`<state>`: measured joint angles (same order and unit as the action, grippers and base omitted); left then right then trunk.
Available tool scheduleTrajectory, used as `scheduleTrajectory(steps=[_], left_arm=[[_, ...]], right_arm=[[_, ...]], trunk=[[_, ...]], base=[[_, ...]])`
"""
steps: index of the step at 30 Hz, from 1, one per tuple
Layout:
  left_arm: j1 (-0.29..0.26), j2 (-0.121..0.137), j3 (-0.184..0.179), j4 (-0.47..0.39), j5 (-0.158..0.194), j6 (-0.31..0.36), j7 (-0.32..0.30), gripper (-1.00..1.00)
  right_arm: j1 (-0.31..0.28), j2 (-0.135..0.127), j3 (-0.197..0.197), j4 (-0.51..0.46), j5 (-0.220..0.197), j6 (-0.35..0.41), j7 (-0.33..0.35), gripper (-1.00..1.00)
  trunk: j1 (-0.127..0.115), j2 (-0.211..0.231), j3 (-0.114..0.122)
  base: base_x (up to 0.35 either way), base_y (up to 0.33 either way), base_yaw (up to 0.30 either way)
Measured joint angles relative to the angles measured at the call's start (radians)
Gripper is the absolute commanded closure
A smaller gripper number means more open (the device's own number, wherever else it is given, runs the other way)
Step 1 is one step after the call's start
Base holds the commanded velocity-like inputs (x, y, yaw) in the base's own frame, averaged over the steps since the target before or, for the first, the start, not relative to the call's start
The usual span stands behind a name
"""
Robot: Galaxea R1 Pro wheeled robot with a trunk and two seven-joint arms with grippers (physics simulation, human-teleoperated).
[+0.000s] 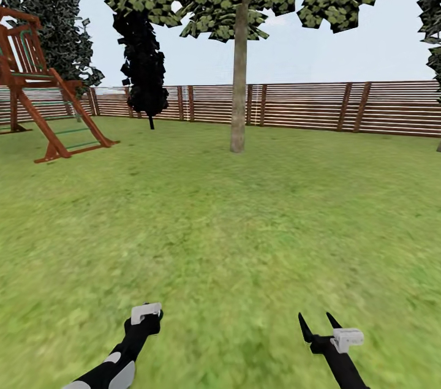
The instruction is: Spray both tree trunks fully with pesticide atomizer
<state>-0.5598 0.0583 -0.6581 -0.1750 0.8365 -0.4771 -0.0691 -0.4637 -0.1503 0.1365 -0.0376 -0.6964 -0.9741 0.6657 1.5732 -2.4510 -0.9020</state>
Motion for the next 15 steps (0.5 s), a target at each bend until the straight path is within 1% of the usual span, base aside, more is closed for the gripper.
scheduleTrajectory(steps=[15], left_arm=[[0.000,0.000,-0.002,0.000,0.000,0.000,0.000,1.00]], right_arm=[[0.000,0.000,0.000,0.000,0.000,0.000,0.000,-1.00]], trunk=[[0.000,0.000,0.000]], base=[[0.338,0.000,0.000]])
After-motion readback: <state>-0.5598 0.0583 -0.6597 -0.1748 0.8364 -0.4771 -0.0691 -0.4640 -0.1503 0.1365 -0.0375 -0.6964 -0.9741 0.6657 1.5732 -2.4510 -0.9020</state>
